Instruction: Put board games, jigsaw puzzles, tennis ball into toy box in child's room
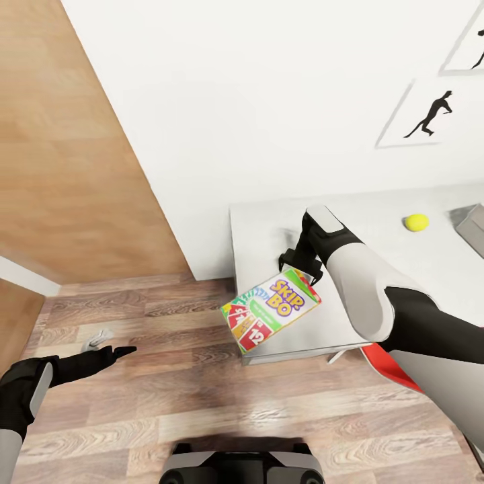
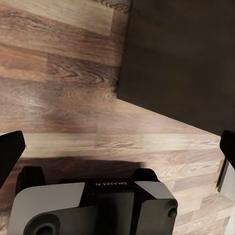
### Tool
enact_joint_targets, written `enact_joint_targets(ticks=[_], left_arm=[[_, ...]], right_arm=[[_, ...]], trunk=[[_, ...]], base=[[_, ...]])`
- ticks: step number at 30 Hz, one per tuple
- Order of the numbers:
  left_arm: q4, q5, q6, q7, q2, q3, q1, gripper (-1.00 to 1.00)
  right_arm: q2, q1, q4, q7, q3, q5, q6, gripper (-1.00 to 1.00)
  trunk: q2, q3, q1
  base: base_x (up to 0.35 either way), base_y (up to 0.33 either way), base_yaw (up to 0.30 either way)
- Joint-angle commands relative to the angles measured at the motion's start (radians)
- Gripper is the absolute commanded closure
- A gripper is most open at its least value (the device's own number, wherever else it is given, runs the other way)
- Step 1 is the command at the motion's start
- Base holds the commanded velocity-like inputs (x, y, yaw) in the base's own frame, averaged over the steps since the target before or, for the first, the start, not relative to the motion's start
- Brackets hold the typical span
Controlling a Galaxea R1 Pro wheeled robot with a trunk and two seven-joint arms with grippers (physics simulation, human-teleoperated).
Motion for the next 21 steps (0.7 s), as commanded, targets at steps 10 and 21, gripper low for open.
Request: enact_joint_targets(ticks=[10,21], left_arm=[[0.0,0.003,0.008,-0.001,-0.001,0.002,-0.001,-1.0],[0.0,0.002,0.007,-0.001,-0.002,0.002,-0.001,-1.0]], right_arm=[[0.0,0.0,-0.002,-0.01,0.0,-0.009,0.006,-1.0],[0.0,0.0,-0.002,-0.01,0.0,-0.008,0.006,-1.0]], trunk=[[-0.002,-0.001,0.001],[-0.002,-0.001,0.001]], base=[[0.0,0.052,0.0],[0.0,-0.045,0.0]])
